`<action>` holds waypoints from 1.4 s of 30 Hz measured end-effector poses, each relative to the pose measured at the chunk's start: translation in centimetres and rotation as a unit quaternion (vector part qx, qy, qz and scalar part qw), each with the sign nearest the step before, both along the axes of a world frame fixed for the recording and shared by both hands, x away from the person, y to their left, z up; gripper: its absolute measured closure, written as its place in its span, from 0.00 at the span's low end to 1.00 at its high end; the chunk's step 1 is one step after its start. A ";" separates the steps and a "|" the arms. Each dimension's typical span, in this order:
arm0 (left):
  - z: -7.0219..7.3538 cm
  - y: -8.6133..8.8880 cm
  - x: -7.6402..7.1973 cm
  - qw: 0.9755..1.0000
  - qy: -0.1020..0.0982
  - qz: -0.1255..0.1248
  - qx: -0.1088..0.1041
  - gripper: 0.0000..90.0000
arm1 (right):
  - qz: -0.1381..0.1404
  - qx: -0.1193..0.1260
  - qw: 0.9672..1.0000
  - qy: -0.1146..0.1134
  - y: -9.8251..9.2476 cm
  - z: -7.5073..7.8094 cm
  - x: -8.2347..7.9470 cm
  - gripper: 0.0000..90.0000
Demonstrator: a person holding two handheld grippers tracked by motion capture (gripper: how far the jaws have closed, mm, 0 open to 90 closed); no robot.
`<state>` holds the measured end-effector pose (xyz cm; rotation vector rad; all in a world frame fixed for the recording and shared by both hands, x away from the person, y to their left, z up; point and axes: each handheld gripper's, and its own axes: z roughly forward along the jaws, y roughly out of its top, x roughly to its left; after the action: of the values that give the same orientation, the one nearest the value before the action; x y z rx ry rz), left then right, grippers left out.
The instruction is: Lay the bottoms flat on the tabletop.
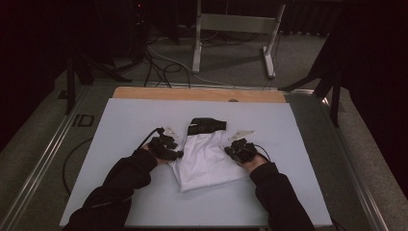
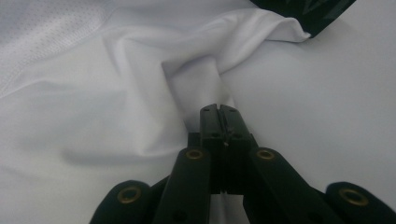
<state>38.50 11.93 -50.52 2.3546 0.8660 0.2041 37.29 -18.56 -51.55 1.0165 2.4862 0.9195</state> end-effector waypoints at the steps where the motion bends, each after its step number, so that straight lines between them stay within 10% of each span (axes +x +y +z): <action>1: -0.1 0.1 0.3 1.000 -0.001 0.004 0.006 0.74 | -0.002 0.002 1.000 -0.006 -0.4 0.1 -0.1 1.00; 5: -0.3 0.4 0.6 1.000 0.009 0.020 0.009 0.94 | -0.012 0.006 1.000 -0.018 -1.3 0.4 -0.2 1.00; 22: 3.2 4.4 -1.5 0.998 -0.037 0.057 -0.003 0.97 | -0.038 0.019 0.998 -0.044 -4.4 2.3 -1.0 1.00; 32: 4.0 8.0 -5.7 0.997 -0.040 0.062 -0.018 0.96 | -0.063 0.005 0.997 -0.044 -8.3 2.3 -3.3 1.00; 42: 2.8 7.0 -9.8 0.999 -0.017 0.027 -0.028 0.96 | -0.058 0.007 0.998 -0.038 -10.0 2.6 -6.6 1.00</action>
<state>28.73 18.92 -47.75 2.2708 0.9080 0.2382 30.64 -28.60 -48.93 1.0962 2.3347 0.9247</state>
